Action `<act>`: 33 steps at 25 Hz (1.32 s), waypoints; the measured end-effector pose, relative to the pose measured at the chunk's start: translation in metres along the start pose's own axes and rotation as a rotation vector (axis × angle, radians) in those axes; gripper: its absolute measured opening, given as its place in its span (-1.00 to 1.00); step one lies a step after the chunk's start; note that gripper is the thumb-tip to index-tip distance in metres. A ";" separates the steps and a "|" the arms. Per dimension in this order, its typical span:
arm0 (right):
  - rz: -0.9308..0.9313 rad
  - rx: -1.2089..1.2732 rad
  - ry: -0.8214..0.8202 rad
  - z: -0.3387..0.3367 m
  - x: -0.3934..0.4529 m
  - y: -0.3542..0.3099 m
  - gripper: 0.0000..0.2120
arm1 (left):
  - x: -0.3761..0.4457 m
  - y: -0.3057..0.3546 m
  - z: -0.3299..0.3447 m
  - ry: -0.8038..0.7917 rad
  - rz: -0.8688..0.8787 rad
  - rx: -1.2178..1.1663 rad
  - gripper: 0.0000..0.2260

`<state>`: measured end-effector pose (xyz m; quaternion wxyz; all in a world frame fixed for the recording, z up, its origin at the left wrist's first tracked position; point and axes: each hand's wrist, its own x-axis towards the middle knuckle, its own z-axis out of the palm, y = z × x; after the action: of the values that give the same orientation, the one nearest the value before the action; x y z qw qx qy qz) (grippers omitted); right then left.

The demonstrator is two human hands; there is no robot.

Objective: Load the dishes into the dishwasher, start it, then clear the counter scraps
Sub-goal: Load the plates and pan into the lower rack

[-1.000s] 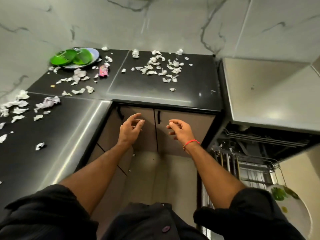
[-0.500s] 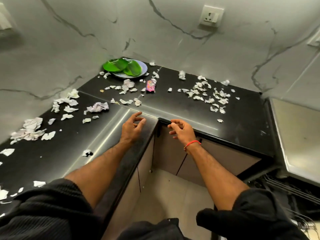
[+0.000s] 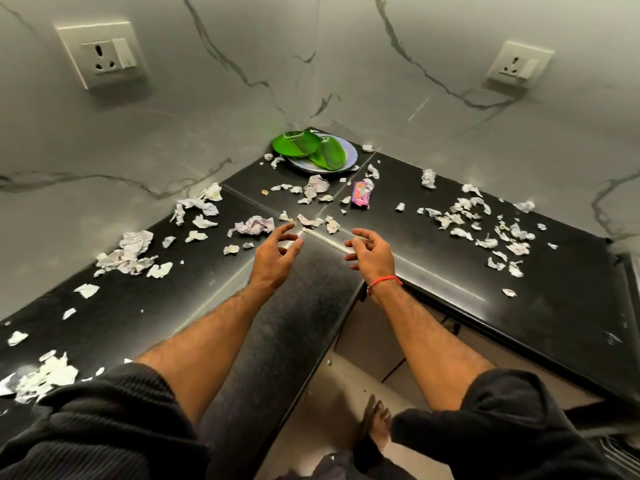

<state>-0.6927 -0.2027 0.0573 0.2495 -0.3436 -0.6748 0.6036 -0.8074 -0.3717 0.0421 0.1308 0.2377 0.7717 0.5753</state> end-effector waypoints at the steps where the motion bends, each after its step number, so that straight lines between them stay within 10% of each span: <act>1: -0.003 -0.001 -0.009 0.004 0.007 -0.002 -0.83 | 0.006 0.000 -0.002 0.012 0.000 0.005 -0.60; 22: 0.036 -0.162 -0.242 0.108 0.420 -0.023 -0.75 | 0.346 -0.001 0.063 0.145 -0.212 0.329 -0.57; 33: 0.243 -0.392 -0.276 0.192 0.524 -0.014 -0.61 | 0.350 -0.035 0.060 0.119 -0.398 0.472 -0.48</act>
<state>-1.1742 0.0747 0.0019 0.0096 -0.3780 -0.7603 0.5282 -1.0844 -0.1491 0.0161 0.1367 0.0715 0.9215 0.3564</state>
